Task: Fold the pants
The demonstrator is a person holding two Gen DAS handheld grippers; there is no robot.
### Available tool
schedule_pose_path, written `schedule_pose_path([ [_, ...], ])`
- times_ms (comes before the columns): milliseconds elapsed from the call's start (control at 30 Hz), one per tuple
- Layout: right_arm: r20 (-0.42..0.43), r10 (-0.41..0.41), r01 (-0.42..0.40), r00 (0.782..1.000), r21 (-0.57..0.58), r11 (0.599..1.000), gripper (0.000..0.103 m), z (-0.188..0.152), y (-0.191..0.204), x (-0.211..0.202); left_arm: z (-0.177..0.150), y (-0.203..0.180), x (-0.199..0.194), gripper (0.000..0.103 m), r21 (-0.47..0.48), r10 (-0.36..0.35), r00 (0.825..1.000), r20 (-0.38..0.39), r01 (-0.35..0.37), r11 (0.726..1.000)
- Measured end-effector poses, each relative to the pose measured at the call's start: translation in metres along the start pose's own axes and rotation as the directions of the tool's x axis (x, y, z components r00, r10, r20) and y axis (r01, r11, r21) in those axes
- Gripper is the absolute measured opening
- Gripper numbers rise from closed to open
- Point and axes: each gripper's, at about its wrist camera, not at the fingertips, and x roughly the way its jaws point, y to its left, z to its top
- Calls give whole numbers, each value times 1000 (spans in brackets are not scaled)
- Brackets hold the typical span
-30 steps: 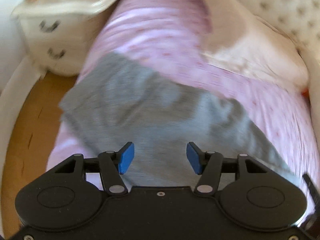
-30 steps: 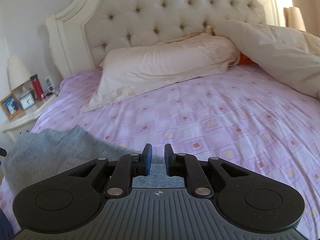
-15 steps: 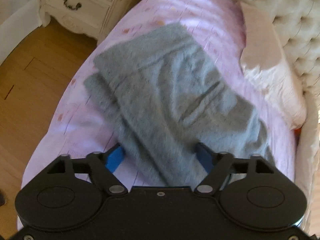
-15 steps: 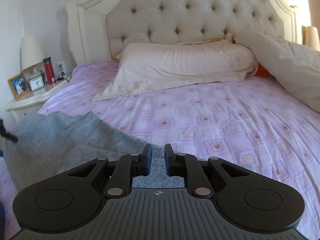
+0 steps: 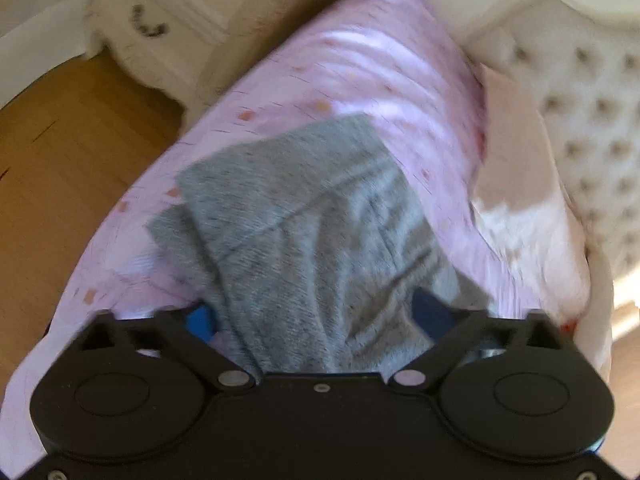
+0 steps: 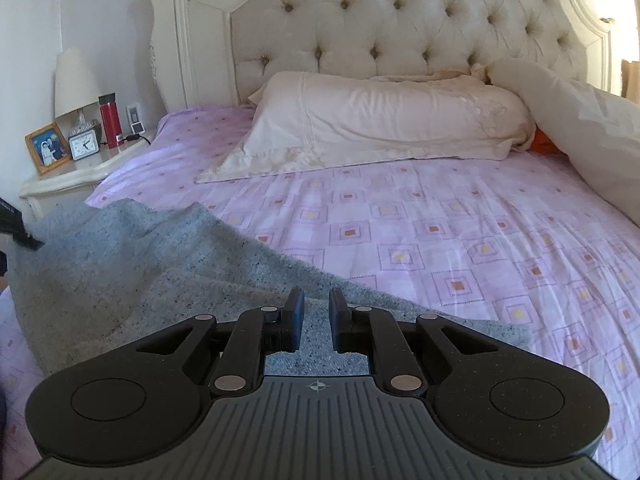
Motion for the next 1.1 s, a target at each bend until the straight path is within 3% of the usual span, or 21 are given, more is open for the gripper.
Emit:
schedule_pose_path([
  [33,2,2,-2,1000,6,1000,13,1,-1,-1,2,0,0,35,-11,20,1000,-13,-20,1000],
  [100,10,7,-7,1000,30,1000,13,3,-5,-4,3,-3,-5,26,-24,13,1000,-8,-13,1000],
  [233,-7,23,-23,1000,82,996,13,6,-13,-5,-6,-51,-29,22,173,69,995,67,-80,982],
  [400,-49,36,-29,998,134,991,13,6,-23,-4,-32,-131,-69,22,418,33,987,158,-97,903],
  [467,-48,44,-36,998,166,986,13,7,-29,-5,-50,-163,-86,22,520,-8,982,188,-93,849],
  [567,-44,56,-45,997,212,976,13,9,-38,-9,-93,-215,-106,22,699,-98,974,205,-75,711],
  [600,-47,59,-47,997,226,973,13,9,-42,-10,-112,-231,-110,22,755,-129,973,192,-62,653],
  [700,-69,57,-36,996,270,962,13,7,-54,-12,-165,-260,-100,23,861,-169,981,96,4,509],
  [800,-127,29,14,992,323,946,13,3,-67,-9,-218,-270,-68,29,914,-113,993,-23,67,400],
  [933,-149,-9,68,989,396,916,13,-3,-85,-11,-275,-263,-23,30,927,15,985,-170,155,343],
  [1033,-142,-39,94,989,405,910,13,-3,-90,-15,-301,-257,-24,34,952,33,990,-134,119,281],
  [1100,-133,-41,96,990,437,894,13,-5,-95,-16,-301,-255,-31,38,944,17,986,-164,152,291],
])
